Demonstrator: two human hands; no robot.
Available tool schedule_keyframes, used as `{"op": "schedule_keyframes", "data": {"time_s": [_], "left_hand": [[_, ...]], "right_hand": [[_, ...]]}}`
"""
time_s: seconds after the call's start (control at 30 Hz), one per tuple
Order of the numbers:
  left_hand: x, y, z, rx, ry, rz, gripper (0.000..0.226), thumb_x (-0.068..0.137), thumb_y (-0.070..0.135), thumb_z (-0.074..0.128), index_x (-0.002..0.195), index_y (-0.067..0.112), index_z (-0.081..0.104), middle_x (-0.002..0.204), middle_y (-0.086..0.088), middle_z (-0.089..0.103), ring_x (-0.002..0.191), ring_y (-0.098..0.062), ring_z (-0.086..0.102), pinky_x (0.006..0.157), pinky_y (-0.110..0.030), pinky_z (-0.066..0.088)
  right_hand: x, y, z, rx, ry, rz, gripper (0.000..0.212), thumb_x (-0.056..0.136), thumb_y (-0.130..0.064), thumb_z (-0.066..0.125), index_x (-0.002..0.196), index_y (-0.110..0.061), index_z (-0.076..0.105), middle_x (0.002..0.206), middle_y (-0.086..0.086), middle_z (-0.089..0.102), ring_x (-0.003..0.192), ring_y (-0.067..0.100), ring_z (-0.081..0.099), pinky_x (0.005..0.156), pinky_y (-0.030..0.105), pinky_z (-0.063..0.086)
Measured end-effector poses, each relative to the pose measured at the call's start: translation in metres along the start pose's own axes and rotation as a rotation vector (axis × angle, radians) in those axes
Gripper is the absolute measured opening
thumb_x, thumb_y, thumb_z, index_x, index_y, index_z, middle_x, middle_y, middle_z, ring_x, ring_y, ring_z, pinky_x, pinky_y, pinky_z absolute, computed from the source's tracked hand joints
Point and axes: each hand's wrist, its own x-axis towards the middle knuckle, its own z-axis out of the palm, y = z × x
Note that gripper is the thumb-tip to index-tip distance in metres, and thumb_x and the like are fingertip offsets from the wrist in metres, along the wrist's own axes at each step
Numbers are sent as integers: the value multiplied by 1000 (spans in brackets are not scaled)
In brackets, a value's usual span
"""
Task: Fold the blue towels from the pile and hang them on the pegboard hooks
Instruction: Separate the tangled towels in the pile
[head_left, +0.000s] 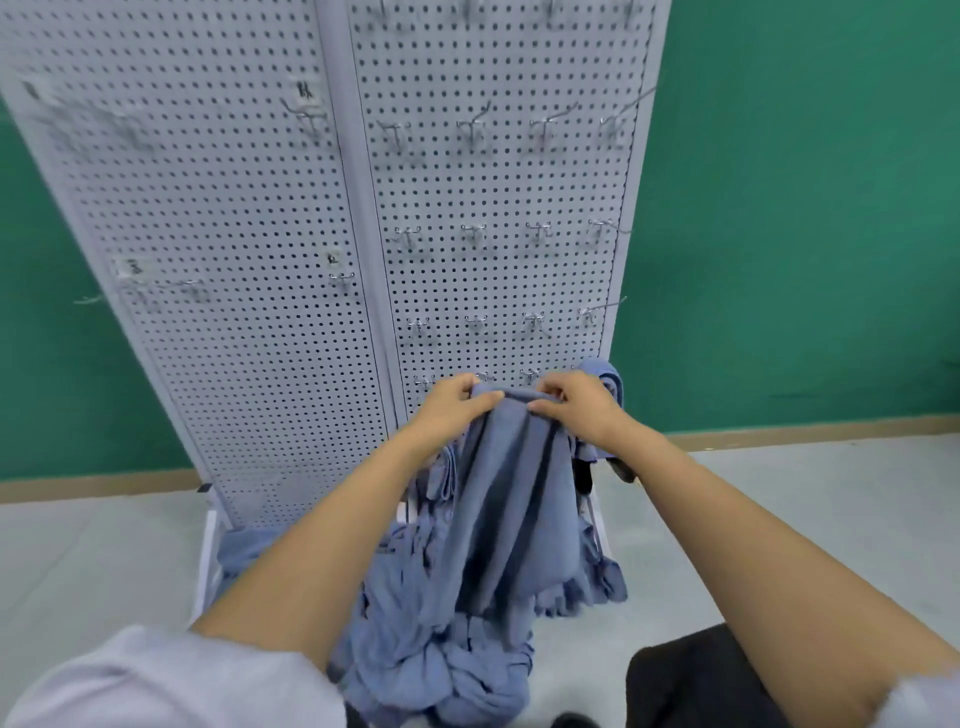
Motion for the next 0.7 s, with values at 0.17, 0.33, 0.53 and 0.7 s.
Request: {"op": "schedule_keyframes", "data": {"time_s": [0.17,0.33,0.53,0.7], "left_hand": [[-11,40,-29,73,-152,-69,54,63,61,77,85,16,56,91,-6,67,84,-20,63,76,-33,46],[-25,67,-41,260,-447,-242,71,57,46,88,116,19,59,111,3,69,106,-17,64,96,-37,51],[-36,68,-43,-326,-406,-229,17,89,25,62,97,10,63,100,-10,63,91,-20,59,91,-34,44],[-48,70,-54,-789,-217,-142,23,97,20,50,85,11,66,93,-10,65,88,-21,61,92,-37,47]], "right_hand": [[12,-48,-50,57,239,-95,5,89,-9,61,86,-7,64,87,11,64,82,21,52,71,33,38],[23,-91,-71,64,370,-149,9,89,-15,63,96,-12,69,103,3,46,89,18,46,79,30,38],[21,-115,-59,115,312,-217,21,91,-9,60,111,-9,68,87,-1,50,82,16,49,77,25,40],[2,-75,-45,326,225,-66,9,93,-19,60,99,-12,63,80,2,56,74,17,52,73,35,51]]}}
